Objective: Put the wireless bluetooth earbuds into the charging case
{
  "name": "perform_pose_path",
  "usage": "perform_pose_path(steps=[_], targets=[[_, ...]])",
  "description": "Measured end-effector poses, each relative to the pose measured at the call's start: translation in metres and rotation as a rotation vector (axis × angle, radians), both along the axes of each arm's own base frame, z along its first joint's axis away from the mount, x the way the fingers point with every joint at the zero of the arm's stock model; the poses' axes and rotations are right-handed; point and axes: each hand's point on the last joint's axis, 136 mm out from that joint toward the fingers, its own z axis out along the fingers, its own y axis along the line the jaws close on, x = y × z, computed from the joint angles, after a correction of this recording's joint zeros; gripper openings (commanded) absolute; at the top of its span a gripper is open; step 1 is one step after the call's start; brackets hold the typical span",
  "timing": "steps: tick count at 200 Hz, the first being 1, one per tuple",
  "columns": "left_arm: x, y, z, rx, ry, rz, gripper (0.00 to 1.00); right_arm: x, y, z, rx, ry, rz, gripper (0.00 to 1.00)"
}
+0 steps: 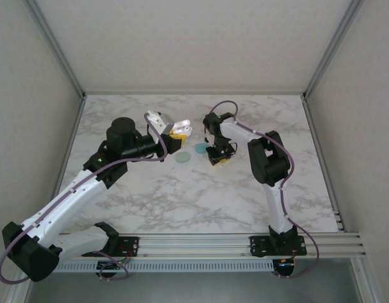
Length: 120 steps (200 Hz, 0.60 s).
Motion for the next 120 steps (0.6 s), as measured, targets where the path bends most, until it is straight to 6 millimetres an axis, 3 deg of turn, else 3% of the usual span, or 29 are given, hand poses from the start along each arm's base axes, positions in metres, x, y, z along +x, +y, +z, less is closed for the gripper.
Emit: perform_pose_path(steps=[81,102,120], targets=[[0.0,0.0,-0.001,0.001,0.002,0.0,0.11,-0.003,-0.003,0.01,0.015,-0.045,-0.044,0.27],[0.002,-0.001,-0.003,0.005,0.006,0.004,0.11,-0.006,-0.002,0.032,0.058,-0.084,-0.074,0.27],[0.005,-0.001,-0.004,0.008,0.007,0.013,0.11,-0.003,0.004,0.069,0.137,-0.162,-0.107,0.27]])
